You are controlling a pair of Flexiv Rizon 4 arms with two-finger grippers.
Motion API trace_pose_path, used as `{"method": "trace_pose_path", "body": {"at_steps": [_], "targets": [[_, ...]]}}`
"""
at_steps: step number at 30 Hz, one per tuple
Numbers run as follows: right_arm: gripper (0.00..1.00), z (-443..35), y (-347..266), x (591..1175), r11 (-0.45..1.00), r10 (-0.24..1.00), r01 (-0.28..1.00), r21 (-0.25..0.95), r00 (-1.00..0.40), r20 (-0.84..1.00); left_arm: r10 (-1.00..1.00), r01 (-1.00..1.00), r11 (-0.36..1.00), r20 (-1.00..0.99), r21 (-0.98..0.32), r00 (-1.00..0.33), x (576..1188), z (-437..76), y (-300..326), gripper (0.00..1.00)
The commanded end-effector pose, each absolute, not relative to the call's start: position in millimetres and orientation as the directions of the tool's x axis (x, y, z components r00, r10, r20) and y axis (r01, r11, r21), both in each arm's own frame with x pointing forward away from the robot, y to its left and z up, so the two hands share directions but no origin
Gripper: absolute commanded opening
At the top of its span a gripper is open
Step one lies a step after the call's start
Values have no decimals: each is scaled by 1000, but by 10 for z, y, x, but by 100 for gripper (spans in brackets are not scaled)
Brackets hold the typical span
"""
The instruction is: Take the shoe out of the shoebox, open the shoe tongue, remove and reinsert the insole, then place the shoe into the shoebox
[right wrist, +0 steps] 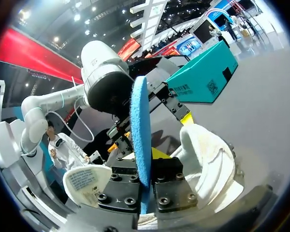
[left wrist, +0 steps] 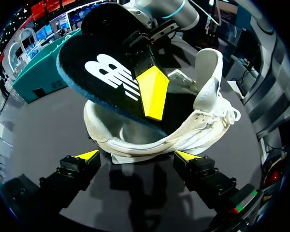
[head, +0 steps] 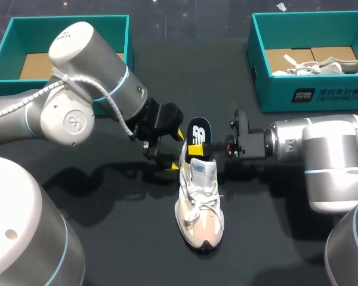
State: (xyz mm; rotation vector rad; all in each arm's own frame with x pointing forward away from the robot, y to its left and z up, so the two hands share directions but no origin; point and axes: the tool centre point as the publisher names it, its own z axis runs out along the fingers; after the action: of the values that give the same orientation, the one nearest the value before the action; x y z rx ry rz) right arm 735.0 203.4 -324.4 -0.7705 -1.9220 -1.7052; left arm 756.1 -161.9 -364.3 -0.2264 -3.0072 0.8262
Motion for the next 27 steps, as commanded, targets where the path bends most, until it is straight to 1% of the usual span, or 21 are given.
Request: {"method": "trace_pose_path", "body": {"at_steps": [1,6,7,8,11,16,23,27], "targets": [[0,-3370,2080,7309,93,90,698,710,-717,692,143,136,849,-25,-510,-989,7558,-3655,-1622,100],[0,-3408,2091,7249,77,95,713,697,-701,707,143,136,849,-25,-510,-989,7558,-3655,-1622,100],[2,-3407,2090,7244,72,97,708,702,-706,702,143,136,849,-25,-510,-989,7558,-3655,-1622,100],[15,-3404,2089,7240,70,98,704,707,-710,697,143,136,849,-25,-510,-989,7558,-3655,-1622,100],[30,-3343,2076,7243,71,107,682,728,-731,674,143,136,849,-25,-510,-989,7558,-3655,-1622,100],[33,-3195,2036,7331,76,122,635,769,-771,625,143,136,849,-25,-510,-989,7558,-3655,-1622,100],[29,-2998,1974,7439,105,144,591,800,-805,576,143,136,849,-25,-510,-989,7558,-3655,-1622,100],[29,-2947,1913,7467,109,165,580,807,-811,561,143,136,849,-25,-510,-989,7558,-3655,-1622,100]]}}
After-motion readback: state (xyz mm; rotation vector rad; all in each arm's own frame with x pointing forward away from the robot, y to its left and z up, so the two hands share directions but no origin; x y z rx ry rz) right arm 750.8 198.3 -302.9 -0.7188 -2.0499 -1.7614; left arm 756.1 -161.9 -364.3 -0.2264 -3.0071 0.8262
